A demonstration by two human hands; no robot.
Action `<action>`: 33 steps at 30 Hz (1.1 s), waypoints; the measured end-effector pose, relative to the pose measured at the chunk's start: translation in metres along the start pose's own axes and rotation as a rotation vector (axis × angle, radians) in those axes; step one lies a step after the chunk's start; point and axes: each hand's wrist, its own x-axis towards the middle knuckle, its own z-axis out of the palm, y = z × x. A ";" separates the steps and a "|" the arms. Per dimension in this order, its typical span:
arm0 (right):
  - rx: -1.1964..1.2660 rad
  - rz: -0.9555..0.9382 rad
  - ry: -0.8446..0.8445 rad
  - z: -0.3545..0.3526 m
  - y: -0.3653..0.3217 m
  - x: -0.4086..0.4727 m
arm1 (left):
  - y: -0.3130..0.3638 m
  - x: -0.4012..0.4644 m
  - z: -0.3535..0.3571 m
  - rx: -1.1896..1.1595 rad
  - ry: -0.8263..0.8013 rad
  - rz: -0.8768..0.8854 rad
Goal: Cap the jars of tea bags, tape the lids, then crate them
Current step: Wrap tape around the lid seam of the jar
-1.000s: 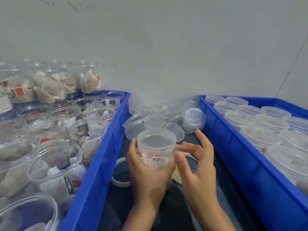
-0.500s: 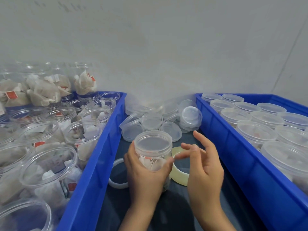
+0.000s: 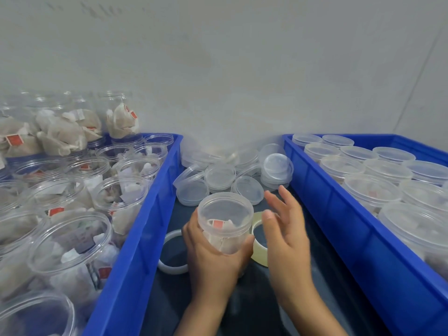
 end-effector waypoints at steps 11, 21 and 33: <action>0.079 -0.004 0.031 -0.002 -0.001 0.000 | 0.004 0.001 0.000 -0.003 0.000 0.015; 0.012 -0.026 0.065 -0.004 0.003 0.002 | 0.006 0.000 0.000 -0.026 0.000 0.020; 0.011 -0.040 0.128 -0.005 -0.005 -0.002 | 0.000 0.001 0.001 0.003 -0.009 0.035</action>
